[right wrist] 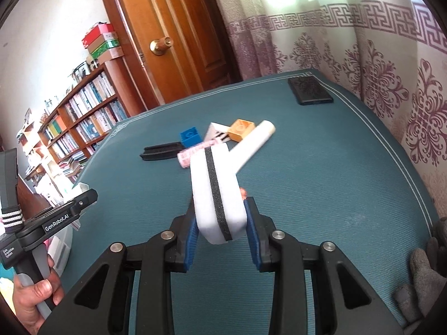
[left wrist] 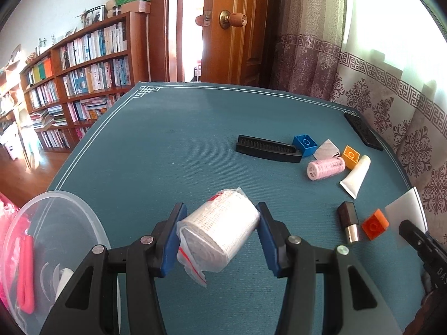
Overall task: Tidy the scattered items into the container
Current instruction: 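Carry the roll and sponge to the clear bowl, then release the roll with the left tool while the right tool releases the sponge into the bowl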
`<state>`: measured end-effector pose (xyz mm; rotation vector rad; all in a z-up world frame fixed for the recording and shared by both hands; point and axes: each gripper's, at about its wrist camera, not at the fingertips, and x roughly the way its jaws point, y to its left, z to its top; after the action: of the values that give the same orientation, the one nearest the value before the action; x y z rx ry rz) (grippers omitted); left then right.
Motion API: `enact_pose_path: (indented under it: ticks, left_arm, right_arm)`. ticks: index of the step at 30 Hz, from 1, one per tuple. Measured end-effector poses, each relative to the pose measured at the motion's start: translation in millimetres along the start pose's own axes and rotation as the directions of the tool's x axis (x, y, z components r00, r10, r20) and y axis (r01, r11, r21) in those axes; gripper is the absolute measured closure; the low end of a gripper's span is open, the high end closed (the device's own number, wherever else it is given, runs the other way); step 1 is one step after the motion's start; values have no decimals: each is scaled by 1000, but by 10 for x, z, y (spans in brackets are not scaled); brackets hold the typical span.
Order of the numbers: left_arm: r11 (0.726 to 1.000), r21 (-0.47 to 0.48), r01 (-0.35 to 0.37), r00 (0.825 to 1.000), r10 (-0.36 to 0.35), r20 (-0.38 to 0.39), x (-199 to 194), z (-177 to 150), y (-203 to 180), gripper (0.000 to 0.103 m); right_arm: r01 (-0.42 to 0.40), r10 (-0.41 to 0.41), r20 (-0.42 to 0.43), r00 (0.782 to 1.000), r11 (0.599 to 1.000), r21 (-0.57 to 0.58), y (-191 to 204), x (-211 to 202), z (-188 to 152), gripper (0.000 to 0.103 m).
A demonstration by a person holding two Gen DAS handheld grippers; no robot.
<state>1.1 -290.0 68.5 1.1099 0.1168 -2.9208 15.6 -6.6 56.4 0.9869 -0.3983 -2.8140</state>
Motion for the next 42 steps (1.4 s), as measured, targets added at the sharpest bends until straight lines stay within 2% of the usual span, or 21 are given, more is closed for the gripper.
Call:
enact_pose_path:
  ticks: [15,22,28,30,32,34,42]
  left_arm:
    - [988,-131,-81,996,86,31,-243,-80,928,48]
    - [974,-191,-126,991,130,10,-268,-174,1390,48]
    - [966,-222,-130,991,130,-12,-274,-203,1642,47]
    - [966,-225,-129,991,129,-16,-279,-203,1697,44]
    - [964,-231,-128,992,127,-21,-289,-208,1746,33]
    - [964,-232,-130,991,128,-23,-307,-218,1776,28]
    - [958,-252,-136,991,135,-22,-391,-241,1888,22]
  right_arm:
    - [-145,133,-87,987,979,-143,989,254,-96,69]
    - [-228,204,-133,970,951,-208,1489,357,-178,69]
    - [-307,269,-178,946,922,-235,1868,440,-236,69]
    - [-328,286,-192,939,912,-248,1983,468,-254,69]
    - [-345,298,-202,933,900,-266,2095,492,-278,69]
    - [-357,306,-212,928,892,-278,2193,529,-293,69]
    - [-430,362,-266,894,859,-277,2506,705,-291,69]
